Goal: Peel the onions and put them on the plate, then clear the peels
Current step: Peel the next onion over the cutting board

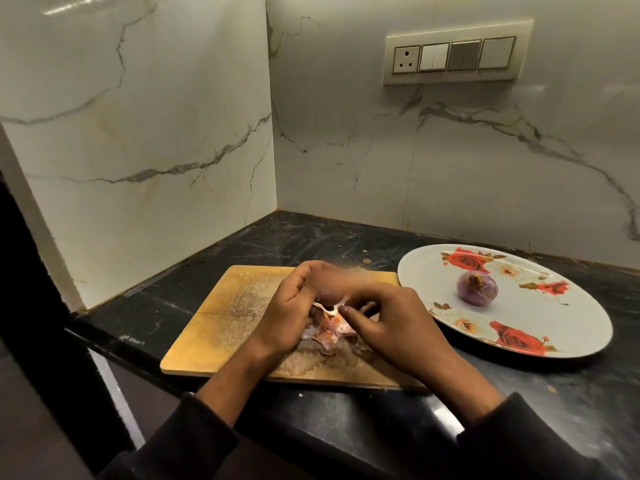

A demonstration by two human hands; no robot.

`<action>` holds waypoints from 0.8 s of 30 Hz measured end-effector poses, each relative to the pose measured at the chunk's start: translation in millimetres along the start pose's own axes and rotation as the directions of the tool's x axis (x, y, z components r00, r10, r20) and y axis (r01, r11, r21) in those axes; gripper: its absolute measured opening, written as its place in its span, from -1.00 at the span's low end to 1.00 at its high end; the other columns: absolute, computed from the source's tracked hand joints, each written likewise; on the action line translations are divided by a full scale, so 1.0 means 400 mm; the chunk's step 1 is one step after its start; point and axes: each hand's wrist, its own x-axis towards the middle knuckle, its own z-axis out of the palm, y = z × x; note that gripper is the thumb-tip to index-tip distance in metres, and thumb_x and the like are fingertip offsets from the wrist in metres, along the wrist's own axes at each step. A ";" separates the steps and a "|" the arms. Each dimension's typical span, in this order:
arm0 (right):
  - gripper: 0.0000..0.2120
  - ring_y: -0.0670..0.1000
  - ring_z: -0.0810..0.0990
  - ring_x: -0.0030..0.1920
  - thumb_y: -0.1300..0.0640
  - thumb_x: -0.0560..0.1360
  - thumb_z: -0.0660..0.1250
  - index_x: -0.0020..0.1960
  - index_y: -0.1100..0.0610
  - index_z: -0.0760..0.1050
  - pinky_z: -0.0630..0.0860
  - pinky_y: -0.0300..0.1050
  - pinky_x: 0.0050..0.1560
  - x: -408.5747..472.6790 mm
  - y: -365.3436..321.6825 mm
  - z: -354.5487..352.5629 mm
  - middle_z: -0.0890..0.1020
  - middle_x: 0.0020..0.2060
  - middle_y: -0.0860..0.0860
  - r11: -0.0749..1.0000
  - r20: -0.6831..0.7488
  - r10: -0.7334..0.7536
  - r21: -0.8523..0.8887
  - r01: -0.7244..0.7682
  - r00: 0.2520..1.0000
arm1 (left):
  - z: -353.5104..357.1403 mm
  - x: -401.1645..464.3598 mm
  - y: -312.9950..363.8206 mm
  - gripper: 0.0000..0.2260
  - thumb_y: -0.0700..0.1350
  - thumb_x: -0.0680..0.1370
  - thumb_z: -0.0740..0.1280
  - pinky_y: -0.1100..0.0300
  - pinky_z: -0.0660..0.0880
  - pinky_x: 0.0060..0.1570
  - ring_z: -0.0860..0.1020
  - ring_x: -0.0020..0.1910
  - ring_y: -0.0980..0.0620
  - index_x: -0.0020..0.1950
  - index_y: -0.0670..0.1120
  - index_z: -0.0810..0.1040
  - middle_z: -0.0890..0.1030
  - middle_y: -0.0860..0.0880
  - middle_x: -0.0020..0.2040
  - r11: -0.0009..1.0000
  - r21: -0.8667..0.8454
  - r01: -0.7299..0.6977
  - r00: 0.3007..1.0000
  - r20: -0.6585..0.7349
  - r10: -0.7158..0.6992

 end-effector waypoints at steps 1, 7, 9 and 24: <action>-0.91 -0.18 0.61 -0.15 0.05 0.55 0.45 0.04 0.00 0.68 0.51 -0.38 -0.14 0.000 0.002 0.003 0.69 -0.12 -0.13 1.000 -0.014 -0.002 0.006 0.002 1.000 | 0.001 0.000 0.000 -0.63 0.14 0.61 0.13 -0.28 0.55 0.04 0.60 0.10 -0.25 0.20 -0.03 0.58 0.63 -0.09 0.12 1.000 0.003 0.001 1.000 -0.003 -0.001; -0.83 -0.19 0.67 -0.14 0.06 0.55 0.43 0.14 0.00 0.65 0.61 -0.33 -0.12 0.006 0.004 0.009 0.72 -0.12 -0.11 0.981 -0.168 0.047 0.195 -0.014 0.985 | 0.002 -0.001 -0.001 -0.68 0.11 0.62 0.16 -0.23 0.59 -0.01 0.65 0.04 -0.16 0.21 -0.06 0.51 0.60 -0.09 0.11 1.000 0.011 -0.009 1.000 0.005 0.009; -0.87 -0.15 0.70 -0.17 0.06 0.54 0.44 0.09 -0.01 0.65 0.67 -0.18 -0.14 0.006 0.001 0.013 0.72 -0.16 -0.10 0.946 -0.160 0.110 0.321 -0.054 0.981 | 0.002 -0.001 -0.002 -0.65 0.11 0.59 0.20 -0.30 0.57 -0.01 0.65 0.03 -0.18 0.23 -0.10 0.48 0.59 -0.13 0.12 1.000 0.001 -0.008 1.000 0.021 0.008; -0.85 -0.05 0.68 -0.35 0.18 0.51 0.47 -0.23 0.04 0.71 0.65 0.06 -0.27 0.005 0.005 0.015 0.68 -0.40 -0.07 0.944 -0.288 0.128 0.328 -0.028 0.949 | 0.002 0.003 -0.011 -0.56 -0.27 0.35 0.59 0.08 0.65 0.04 0.69 0.05 0.05 0.12 -0.08 0.48 0.63 -0.06 0.11 0.991 0.107 -0.082 0.995 0.072 0.075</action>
